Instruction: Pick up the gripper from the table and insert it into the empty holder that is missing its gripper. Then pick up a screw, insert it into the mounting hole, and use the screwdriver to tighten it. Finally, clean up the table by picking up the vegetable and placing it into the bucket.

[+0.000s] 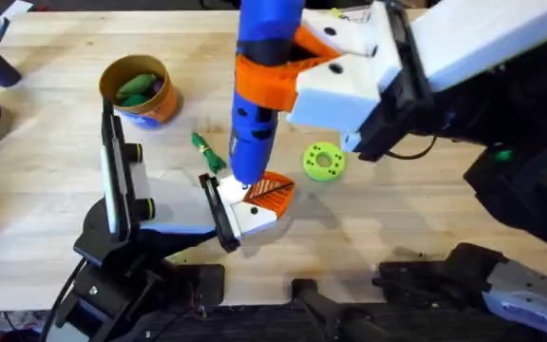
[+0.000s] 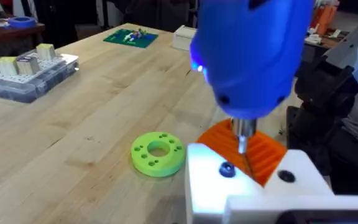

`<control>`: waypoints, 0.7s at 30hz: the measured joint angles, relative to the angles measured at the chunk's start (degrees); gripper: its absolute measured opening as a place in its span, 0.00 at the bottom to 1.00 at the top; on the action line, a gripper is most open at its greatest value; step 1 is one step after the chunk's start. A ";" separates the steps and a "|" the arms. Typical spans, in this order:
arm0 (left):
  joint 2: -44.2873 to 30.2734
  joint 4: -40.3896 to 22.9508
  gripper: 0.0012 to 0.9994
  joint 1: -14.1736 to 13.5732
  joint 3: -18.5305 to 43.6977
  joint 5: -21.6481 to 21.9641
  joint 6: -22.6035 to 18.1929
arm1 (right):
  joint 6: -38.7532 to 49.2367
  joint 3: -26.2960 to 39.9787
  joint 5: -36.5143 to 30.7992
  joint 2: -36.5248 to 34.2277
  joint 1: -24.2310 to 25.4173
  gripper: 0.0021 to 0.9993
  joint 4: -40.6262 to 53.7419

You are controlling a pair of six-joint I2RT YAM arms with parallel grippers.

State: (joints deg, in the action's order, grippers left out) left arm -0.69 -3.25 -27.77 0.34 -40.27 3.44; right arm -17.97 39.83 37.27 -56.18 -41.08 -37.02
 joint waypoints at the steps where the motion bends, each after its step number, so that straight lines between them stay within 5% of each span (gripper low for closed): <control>1: 0.00 0.00 0.02 0.00 0.00 0.00 0.00 | 0.14 0.00 0.23 -0.37 0.00 0.03 0.09; 21: 0.00 0.00 0.02 0.00 0.00 0.00 0.00 | 1.76 0.00 1.63 -2.08 0.00 0.04 0.00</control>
State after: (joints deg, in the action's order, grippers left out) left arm -0.69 -3.25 -27.77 0.34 -40.27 3.44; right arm -16.21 39.83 38.90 -58.26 -41.08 -37.03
